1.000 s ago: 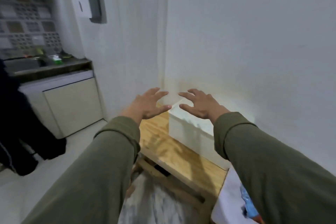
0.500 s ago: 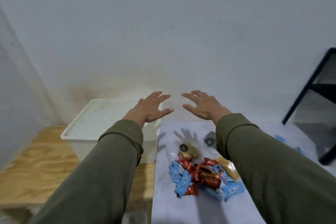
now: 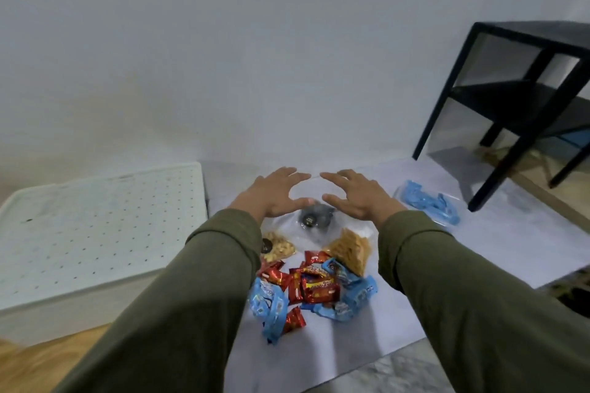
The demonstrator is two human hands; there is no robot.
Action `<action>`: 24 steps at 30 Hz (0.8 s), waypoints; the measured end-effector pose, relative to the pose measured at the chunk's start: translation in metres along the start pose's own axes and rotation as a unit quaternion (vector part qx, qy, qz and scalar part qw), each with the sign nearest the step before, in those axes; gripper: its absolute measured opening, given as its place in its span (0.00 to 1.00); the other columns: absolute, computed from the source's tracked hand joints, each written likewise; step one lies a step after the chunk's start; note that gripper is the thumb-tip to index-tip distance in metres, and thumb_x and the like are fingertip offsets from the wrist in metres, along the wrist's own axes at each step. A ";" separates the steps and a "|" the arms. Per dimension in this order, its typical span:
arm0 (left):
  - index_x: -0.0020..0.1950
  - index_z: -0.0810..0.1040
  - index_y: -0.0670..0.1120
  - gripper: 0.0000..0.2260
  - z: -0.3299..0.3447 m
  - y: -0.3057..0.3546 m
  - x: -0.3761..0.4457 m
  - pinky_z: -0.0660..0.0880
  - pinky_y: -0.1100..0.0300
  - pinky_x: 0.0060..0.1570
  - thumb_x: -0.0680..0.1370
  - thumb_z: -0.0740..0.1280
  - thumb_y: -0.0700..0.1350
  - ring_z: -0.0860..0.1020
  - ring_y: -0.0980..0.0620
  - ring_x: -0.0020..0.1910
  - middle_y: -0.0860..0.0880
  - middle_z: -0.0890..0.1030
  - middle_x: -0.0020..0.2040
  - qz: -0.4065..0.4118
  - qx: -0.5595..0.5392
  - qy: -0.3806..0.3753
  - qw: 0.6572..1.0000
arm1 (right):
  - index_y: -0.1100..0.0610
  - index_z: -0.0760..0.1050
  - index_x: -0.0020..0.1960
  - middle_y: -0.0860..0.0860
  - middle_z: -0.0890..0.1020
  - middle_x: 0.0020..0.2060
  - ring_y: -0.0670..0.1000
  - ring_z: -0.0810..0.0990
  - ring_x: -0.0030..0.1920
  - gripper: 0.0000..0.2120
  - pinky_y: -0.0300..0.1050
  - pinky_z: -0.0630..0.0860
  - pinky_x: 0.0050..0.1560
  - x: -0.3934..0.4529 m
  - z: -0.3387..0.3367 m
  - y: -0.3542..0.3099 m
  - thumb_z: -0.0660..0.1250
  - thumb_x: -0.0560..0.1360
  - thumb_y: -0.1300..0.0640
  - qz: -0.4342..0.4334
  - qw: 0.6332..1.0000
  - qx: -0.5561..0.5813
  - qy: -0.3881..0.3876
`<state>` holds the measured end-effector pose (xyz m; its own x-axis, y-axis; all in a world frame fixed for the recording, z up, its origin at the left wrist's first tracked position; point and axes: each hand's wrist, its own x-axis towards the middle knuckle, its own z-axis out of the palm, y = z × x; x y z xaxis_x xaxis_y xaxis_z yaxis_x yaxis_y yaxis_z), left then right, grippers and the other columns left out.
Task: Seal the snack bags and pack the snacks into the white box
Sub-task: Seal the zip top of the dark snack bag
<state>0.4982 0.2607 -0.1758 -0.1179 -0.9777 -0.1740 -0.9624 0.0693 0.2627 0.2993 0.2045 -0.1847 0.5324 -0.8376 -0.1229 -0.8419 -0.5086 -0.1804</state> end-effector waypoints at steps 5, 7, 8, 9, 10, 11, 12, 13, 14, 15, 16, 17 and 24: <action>0.75 0.53 0.59 0.33 0.047 -0.002 0.018 0.54 0.43 0.72 0.74 0.62 0.64 0.50 0.50 0.76 0.50 0.53 0.78 0.000 -0.005 -0.052 0.999 | 0.42 0.52 0.75 0.54 0.60 0.74 0.57 0.61 0.72 0.29 0.56 0.60 0.68 0.004 0.047 0.018 0.56 0.77 0.38 -0.006 0.998 0.017 -0.054; 0.75 0.53 0.58 0.34 0.067 -0.004 0.023 0.54 0.44 0.72 0.74 0.64 0.62 0.53 0.49 0.76 0.49 0.55 0.77 -0.008 -0.012 -0.059 0.998 | 0.42 0.52 0.75 0.55 0.60 0.74 0.57 0.60 0.72 0.30 0.56 0.59 0.69 0.008 0.066 0.024 0.57 0.76 0.38 -0.024 0.996 0.018 -0.079; 0.75 0.54 0.58 0.34 0.076 -0.004 0.026 0.55 0.45 0.72 0.74 0.66 0.60 0.54 0.48 0.75 0.49 0.56 0.77 -0.014 -0.018 -0.065 0.998 | 0.41 0.51 0.74 0.54 0.59 0.74 0.57 0.59 0.73 0.30 0.56 0.58 0.71 0.011 0.077 0.026 0.57 0.76 0.37 -0.033 0.995 0.014 -0.090; 0.75 0.56 0.58 0.33 0.087 -0.005 0.030 0.56 0.45 0.71 0.73 0.67 0.59 0.56 0.48 0.74 0.49 0.58 0.76 -0.023 -0.025 -0.074 0.997 | 0.40 0.52 0.74 0.53 0.59 0.75 0.56 0.58 0.73 0.31 0.57 0.56 0.71 0.014 0.087 0.028 0.57 0.75 0.36 -0.042 0.994 0.008 -0.099; 0.74 0.58 0.58 0.33 0.095 -0.005 0.033 0.58 0.45 0.70 0.73 0.68 0.58 0.59 0.48 0.73 0.50 0.61 0.74 -0.033 -0.027 -0.083 0.996 | 0.39 0.52 0.74 0.52 0.59 0.74 0.55 0.57 0.73 0.31 0.57 0.55 0.72 0.017 0.097 0.030 0.57 0.74 0.35 -0.054 0.993 0.003 -0.102; 0.73 0.60 0.58 0.32 0.104 -0.006 0.036 0.60 0.45 0.69 0.72 0.68 0.57 0.61 0.48 0.71 0.50 0.64 0.72 -0.043 -0.026 -0.090 0.995 | 0.39 0.53 0.74 0.51 0.60 0.74 0.54 0.56 0.73 0.31 0.57 0.54 0.71 0.020 0.105 0.032 0.57 0.74 0.35 -0.070 0.992 -0.004 -0.102; 0.72 0.61 0.58 0.31 0.112 -0.007 0.038 0.62 0.44 0.68 0.72 0.69 0.56 0.63 0.48 0.70 0.50 0.66 0.70 -0.049 -0.019 -0.092 0.994 | 0.40 0.54 0.74 0.51 0.61 0.73 0.53 0.56 0.73 0.31 0.58 0.53 0.70 0.023 0.113 0.033 0.58 0.73 0.34 -0.086 0.991 -0.009 -0.099; 0.72 0.61 0.58 0.30 0.119 -0.010 0.040 0.63 0.44 0.67 0.72 0.69 0.54 0.64 0.48 0.69 0.50 0.67 0.69 -0.052 -0.013 -0.089 0.995 | 0.41 0.55 0.74 0.51 0.61 0.73 0.53 0.56 0.73 0.32 0.58 0.53 0.70 0.027 0.119 0.035 0.58 0.73 0.34 -0.102 0.990 -0.015 -0.095; 0.72 0.61 0.57 0.29 0.124 -0.012 0.041 0.64 0.45 0.67 0.73 0.68 0.53 0.64 0.48 0.70 0.50 0.67 0.69 -0.058 -0.010 -0.085 0.995 | 0.41 0.55 0.73 0.51 0.61 0.72 0.53 0.55 0.73 0.32 0.59 0.53 0.69 0.030 0.125 0.035 0.59 0.73 0.34 -0.116 0.989 -0.023 -0.090; 0.73 0.61 0.57 0.29 0.129 -0.015 0.041 0.64 0.46 0.67 0.74 0.67 0.51 0.63 0.48 0.71 0.49 0.65 0.72 -0.068 -0.009 -0.083 0.994 | 0.42 0.56 0.73 0.50 0.62 0.72 0.53 0.56 0.73 0.32 0.59 0.54 0.69 0.033 0.129 0.035 0.59 0.73 0.34 -0.132 0.988 -0.031 -0.081; 0.74 0.60 0.57 0.29 0.133 -0.018 0.041 0.64 0.46 0.68 0.75 0.66 0.50 0.62 0.49 0.72 0.49 0.63 0.74 -0.078 -0.009 -0.085 0.993 | 0.42 0.56 0.73 0.50 0.63 0.71 0.53 0.56 0.72 0.32 0.59 0.54 0.69 0.036 0.133 0.034 0.60 0.72 0.34 -0.147 0.986 -0.035 -0.074; 0.74 0.59 0.56 0.28 0.136 -0.021 0.040 0.64 0.47 0.69 0.76 0.65 0.49 0.61 0.49 0.73 0.49 0.61 0.75 -0.086 -0.011 -0.086 0.992 | 0.42 0.56 0.73 0.50 0.63 0.71 0.53 0.57 0.72 0.33 0.60 0.54 0.69 0.039 0.136 0.033 0.61 0.72 0.34 -0.159 0.984 -0.032 -0.072; 0.72 0.65 0.53 0.23 0.139 -0.028 0.045 0.65 0.49 0.68 0.77 0.64 0.46 0.67 0.49 0.69 0.51 0.68 0.71 -0.125 -0.048 -0.046 0.990 | 0.45 0.56 0.73 0.50 0.63 0.72 0.53 0.58 0.72 0.35 0.57 0.53 0.71 0.053 0.144 0.032 0.62 0.71 0.34 -0.219 0.971 -0.025 -0.092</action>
<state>0.4855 0.2424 -0.3227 0.0944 -0.9392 -0.3301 -0.9373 -0.1956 0.2885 0.3135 0.1730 -0.3376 0.8431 -0.4916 -0.2183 -0.5323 -0.8208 -0.2074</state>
